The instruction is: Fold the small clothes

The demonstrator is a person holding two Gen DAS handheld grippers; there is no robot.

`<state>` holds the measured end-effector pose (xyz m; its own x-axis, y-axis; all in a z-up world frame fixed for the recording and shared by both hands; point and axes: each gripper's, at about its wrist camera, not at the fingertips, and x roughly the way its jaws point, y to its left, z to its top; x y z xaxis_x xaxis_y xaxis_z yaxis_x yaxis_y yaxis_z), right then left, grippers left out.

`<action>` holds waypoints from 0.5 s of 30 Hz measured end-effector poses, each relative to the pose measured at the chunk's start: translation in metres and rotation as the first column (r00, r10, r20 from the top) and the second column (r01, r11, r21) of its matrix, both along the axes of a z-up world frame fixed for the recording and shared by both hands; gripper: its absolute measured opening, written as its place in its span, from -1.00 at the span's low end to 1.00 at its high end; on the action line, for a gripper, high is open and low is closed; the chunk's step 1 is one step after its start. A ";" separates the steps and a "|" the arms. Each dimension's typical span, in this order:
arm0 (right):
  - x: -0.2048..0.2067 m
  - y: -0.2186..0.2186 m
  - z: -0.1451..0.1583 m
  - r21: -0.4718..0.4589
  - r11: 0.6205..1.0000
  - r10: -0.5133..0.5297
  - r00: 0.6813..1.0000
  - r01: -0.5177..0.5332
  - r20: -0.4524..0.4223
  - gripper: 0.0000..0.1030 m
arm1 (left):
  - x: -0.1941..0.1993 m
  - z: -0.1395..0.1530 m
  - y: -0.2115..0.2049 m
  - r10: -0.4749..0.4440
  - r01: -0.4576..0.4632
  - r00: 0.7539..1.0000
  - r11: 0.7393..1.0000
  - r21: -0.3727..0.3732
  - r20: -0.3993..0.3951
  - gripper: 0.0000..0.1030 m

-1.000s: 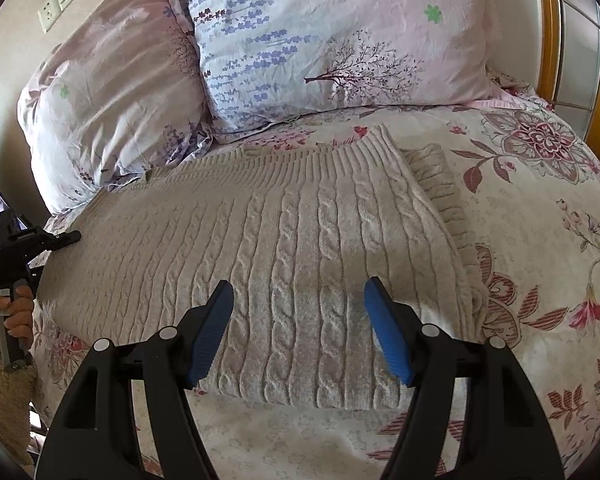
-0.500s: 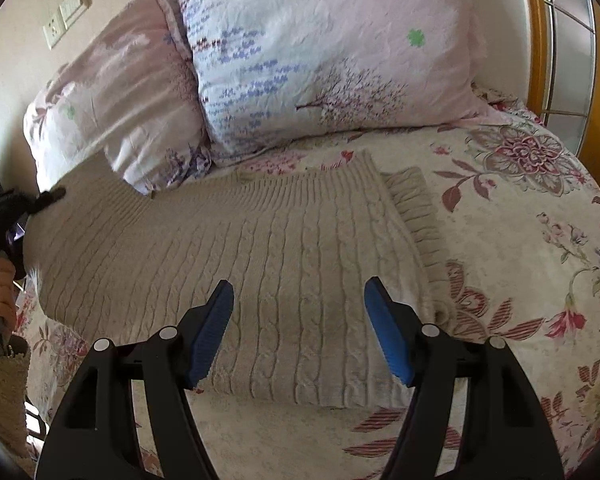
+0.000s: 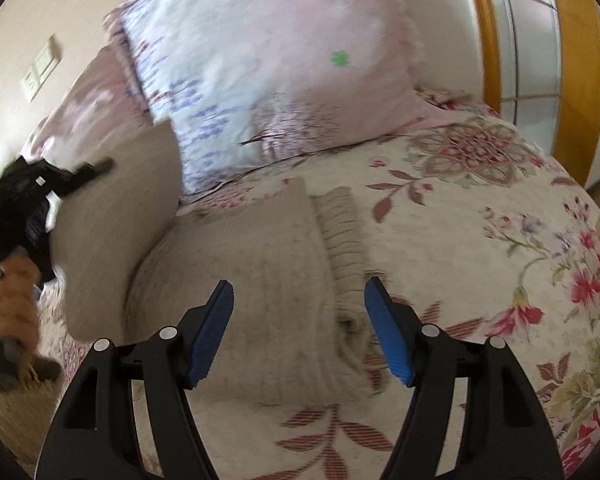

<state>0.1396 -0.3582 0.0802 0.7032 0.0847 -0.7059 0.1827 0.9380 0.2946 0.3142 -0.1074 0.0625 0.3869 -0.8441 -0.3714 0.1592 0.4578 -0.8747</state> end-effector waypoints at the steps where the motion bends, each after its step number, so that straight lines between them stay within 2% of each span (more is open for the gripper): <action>1: -0.001 -0.005 -0.002 0.013 1.000 -0.013 1.000 0.013 -0.001 0.35 | 0.001 -0.008 -0.013 -0.017 0.017 1.000 1.000 0.019 -0.019 -0.69; 4: -0.003 -0.024 -0.011 0.073 0.995 -0.065 0.998 0.066 -0.013 0.35 | 0.006 -0.035 -0.056 -0.078 0.086 0.993 0.992 0.088 -0.091 -0.64; 6: -0.005 -0.033 -0.015 0.121 0.989 -0.083 0.996 0.085 -0.020 0.35 | 0.006 -0.043 -0.071 -0.113 0.122 0.988 0.989 0.085 -0.108 -0.55; 7: -0.005 -0.039 -0.016 0.149 0.985 -0.088 0.996 0.091 -0.023 0.35 | 0.006 -0.041 -0.073 -0.123 0.131 0.987 0.989 0.069 -0.103 -0.43; 9: -0.006 -0.046 -0.014 0.181 0.979 -0.086 0.996 0.089 -0.021 0.35 | 0.004 -0.029 -0.068 -0.160 0.161 0.985 0.987 0.025 -0.061 -0.16; 11: -0.006 -0.050 -0.008 0.219 0.973 -0.071 0.997 0.071 -0.004 0.35 | -0.002 -0.009 -0.047 -0.171 0.171 0.985 0.985 -0.004 0.004 -0.06; 12: -0.005 -0.051 -0.005 0.248 0.967 -0.058 0.998 0.054 0.008 0.35 | -0.005 -0.003 -0.036 -0.165 0.165 0.986 0.986 0.000 0.032 -0.01; 13: -0.003 -0.052 -0.003 0.274 0.961 -0.044 0.999 0.038 0.017 0.35 | -0.008 0.003 -0.024 -0.151 0.150 0.987 0.989 0.015 0.061 0.12; 15: 0.003 -0.052 0.002 0.346 0.938 0.002 0.999 -0.013 0.033 0.35 | -0.015 0.011 0.003 -0.109 0.099 0.989 0.991 0.091 0.105 0.19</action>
<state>0.1431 -0.4099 0.0822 0.7234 0.3248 -0.6092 0.1613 0.7785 0.6066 0.2992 -0.1043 0.0734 0.3409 -0.8490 -0.4037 0.3022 0.5056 -0.8081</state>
